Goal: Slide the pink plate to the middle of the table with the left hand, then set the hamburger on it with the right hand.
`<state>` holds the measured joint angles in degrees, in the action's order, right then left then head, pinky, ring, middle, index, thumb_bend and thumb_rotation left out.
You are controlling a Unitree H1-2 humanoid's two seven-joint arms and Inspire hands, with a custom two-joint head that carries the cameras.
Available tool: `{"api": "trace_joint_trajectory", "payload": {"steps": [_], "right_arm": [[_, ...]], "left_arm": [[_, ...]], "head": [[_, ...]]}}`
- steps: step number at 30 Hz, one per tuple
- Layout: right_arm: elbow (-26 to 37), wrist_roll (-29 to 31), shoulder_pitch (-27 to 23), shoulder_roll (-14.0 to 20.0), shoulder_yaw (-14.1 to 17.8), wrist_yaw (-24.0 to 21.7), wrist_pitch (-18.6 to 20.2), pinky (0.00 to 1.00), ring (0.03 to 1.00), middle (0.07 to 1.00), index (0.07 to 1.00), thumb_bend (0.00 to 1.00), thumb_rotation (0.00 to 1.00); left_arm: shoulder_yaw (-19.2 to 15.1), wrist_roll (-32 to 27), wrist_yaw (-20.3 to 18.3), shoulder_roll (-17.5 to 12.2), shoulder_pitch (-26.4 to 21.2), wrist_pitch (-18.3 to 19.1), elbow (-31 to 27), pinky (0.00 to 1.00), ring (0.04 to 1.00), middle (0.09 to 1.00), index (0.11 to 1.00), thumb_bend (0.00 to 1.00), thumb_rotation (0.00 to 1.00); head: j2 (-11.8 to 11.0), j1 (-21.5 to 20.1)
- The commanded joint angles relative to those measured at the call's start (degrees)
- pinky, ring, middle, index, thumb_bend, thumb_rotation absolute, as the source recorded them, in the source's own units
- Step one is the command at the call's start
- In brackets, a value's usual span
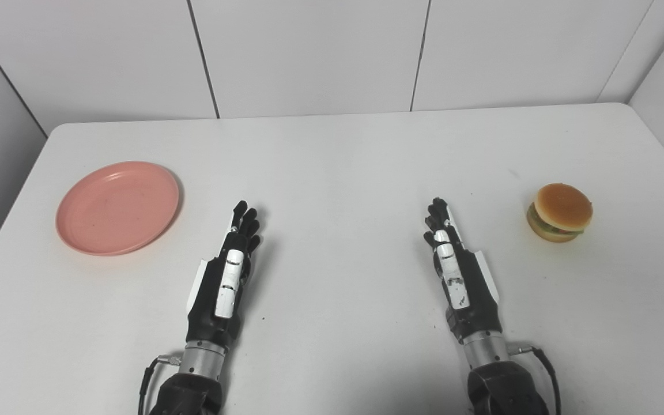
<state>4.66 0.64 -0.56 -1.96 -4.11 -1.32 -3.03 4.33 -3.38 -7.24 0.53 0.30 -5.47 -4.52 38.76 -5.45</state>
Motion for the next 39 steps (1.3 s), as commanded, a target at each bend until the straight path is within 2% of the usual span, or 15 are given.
{"api": "trace_joint_trajectory", "payload": {"steps": [1, 6, 12, 19, 21, 24, 25, 26, 27, 28, 31, 32, 35, 39], "right_arm": [[-2.4, -0.4, 1.2, 0.5, 0.5, 0.0, -3.2, 1.0, 1.0, 1.0, 1.0, 0.63, 0.96], [-1.9, -3.8, 1.2, 0.7, 0.2, 1.7, -2.8, 1.0, 1.0, 1.0, 1.0, 0.62, 1.0], [-2.1, -1.5, 0.9, 1.0, 0.5, 0.4, -3.1, 1.0, 1.0, 1.0, 1.0, 0.62, 1.0], [-4.1, -2.6, 0.5, 1.3, 0.6, 1.1, -6.0, 1.0, 1.0, 1.0, 1.0, 0.6, 1.0], [-5.0, -2.1, 0.4, 1.4, 0.8, 0.9, -6.5, 1.0, 1.0, 1.0, 1.0, 0.59, 1.0], [-6.1, 0.1, 0.3, 1.6, 1.3, 0.0, -7.7, 1.0, 1.0, 1.0, 1.0, 0.57, 0.99], [-6.1, 0.7, 0.4, 1.8, 1.5, -0.3, -7.9, 1.0, 1.0, 1.0, 1.0, 0.55, 1.0], [-6.1, 1.1, 0.5, 2.0, 1.6, -0.6, -8.0, 1.0, 1.0, 1.0, 1.0, 0.54, 1.0], [-6.1, 1.3, 0.7, 2.5, 1.6, -0.9, -8.0, 1.0, 1.0, 1.0, 1.0, 0.54, 1.0], [-6.5, 2.1, 0.8, 3.0, 1.6, -1.6, -8.5, 1.0, 1.0, 1.0, 1.0, 0.56, 0.99], [-8.4, 4.5, 0.6, 4.1, 2.3, -3.2, -11.2, 1.0, 1.0, 1.0, 1.0, 0.55, 0.98], [-9.1, 4.5, 0.4, 4.3, 2.6, -3.2, -12.3, 1.0, 1.0, 1.0, 1.0, 0.52, 0.99], [-11.4, 5.7, -0.1, 4.8, 3.5, -3.8, -14.3, 1.0, 1.0, 1.0, 1.0, 0.52, 1.0], [-14.1, 6.6, -0.9, 5.9, 4.0, -4.9, -16.4, 1.0, 1.0, 1.0, 1.0, 0.58, 0.99]], "left_arm": [[0.4, -0.2, -0.5, -0.4, 2.6, -0.1, 1.8, 1.0, 1.0, 1.0, 1.0, 0.6, 1.0], [0.9, 0.4, -0.5, -1.1, 2.4, 1.0, 1.2, 1.0, 1.0, 1.0, 1.0, 0.6, 1.0], [0.9, 0.3, -0.2, -0.8, 2.2, 0.2, 1.7, 1.0, 1.0, 1.0, 1.0, 0.59, 1.0], [0.8, 0.9, 0.3, -0.6, 2.0, -0.1, 2.8, 1.0, 1.0, 1.0, 1.0, 0.59, 1.0], [0.7, 0.8, 0.6, -0.1, 1.9, -0.7, 3.8, 1.0, 1.0, 1.0, 1.0, 0.58, 1.0], [0.4, 1.5, 1.4, 0.6, 1.4, -2.7, 6.2, 1.0, 1.0, 1.0, 1.0, 0.58, 1.0], [0.5, 2.0, 1.8, 0.9, 1.3, -3.5, 6.7, 1.0, 1.0, 1.0, 1.0, 0.59, 1.0], [0.6, 2.5, 2.2, 1.1, 1.2, -4.0, 7.0, 1.0, 1.0, 1.0, 1.0, 0.59, 1.0], [0.8, 3.2, 2.6, 1.5, 1.3, -4.6, 7.1, 1.0, 1.0, 1.0, 1.0, 0.61, 1.0], [1.2, 4.2, 3.1, 1.6, 1.3, -5.2, 7.0, 1.0, 1.0, 1.0, 1.0, 0.61, 1.0], [1.9, 6.4, 4.3, 2.4, 0.7, -6.5, 7.2, 1.0, 1.0, 1.0, 1.0, 0.66, 1.0], [1.9, 6.8, 4.7, 2.7, 0.5, -7.0, 7.5, 1.0, 1.0, 1.0, 1.0, 0.66, 1.0], [2.3, 6.3, 4.4, 3.3, -0.5, -7.4, 7.9, 1.0, 1.0, 1.0, 1.0, 0.66, 1.0], [2.9, 8.3, 5.1, 3.5, -1.0, -7.7, 9.1, 1.0, 1.0, 1.0, 1.0, 0.62, 1.0]], "head": [[0.2, -0.1], [0.0, 0.2], [0.3, 1.3], [-0.1, 2.2], [-0.4, 3.5], [-2.2, 6.5], [-3.0, 9.7], [-3.0, 9.7], [-3.4, 13.1], [-3.9, 14.1], [-5.5, 18.1], [-5.6, 18.3], [-6.8, 20.6], [-7.9, 21.9]]}}
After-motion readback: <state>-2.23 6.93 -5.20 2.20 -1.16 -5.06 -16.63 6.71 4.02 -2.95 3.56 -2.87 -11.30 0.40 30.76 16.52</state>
